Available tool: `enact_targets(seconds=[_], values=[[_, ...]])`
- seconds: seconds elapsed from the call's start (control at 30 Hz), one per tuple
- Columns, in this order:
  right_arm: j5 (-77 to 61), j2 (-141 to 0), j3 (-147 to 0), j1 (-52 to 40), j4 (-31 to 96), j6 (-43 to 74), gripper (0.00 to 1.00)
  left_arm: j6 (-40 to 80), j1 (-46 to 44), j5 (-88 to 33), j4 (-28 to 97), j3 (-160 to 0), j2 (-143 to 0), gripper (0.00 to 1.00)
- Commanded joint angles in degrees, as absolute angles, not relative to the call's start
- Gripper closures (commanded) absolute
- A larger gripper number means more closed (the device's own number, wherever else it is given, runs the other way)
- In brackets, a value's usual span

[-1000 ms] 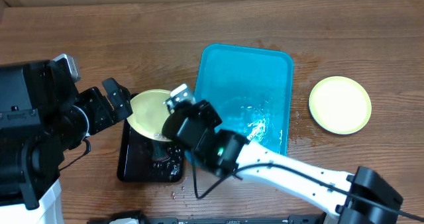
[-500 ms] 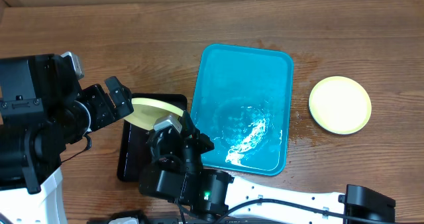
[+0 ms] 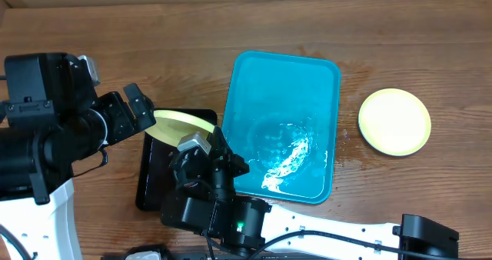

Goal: Clean dirty plates on tray and stack at the side
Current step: 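Lift the yellow plate by its rim with the right gripper, then carry the yellow plate right and stack it on the plate pile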

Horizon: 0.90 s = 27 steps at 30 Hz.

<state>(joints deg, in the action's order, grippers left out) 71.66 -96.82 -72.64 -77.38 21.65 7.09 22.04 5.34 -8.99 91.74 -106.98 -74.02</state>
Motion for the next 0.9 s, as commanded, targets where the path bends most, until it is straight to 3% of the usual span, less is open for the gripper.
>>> enact_targets(seconds=[0.0,0.3,0.6,0.87], values=[[73.5,-95.8,-73.4,-77.5,21.1,7.0,0.96,20.8,5.6,-8.4,91.6,-107.7,-74.9,0.00],[73.5,-95.8,-73.4,-77.5,21.1,7.0,0.96,20.7,5.6,-9.3,93.8,-107.7,-75.3,0.00],[72.4,-95.8,-73.4,-77.5,21.5,7.2,0.96,20.8,5.6,0.6,94.0,-107.7,-66.0,0.00],[66.0,-95.8,-73.4,-73.7,21.9,10.3,0.96,20.8,5.6,0.9,94.7,-107.7,-62.4,0.00]])
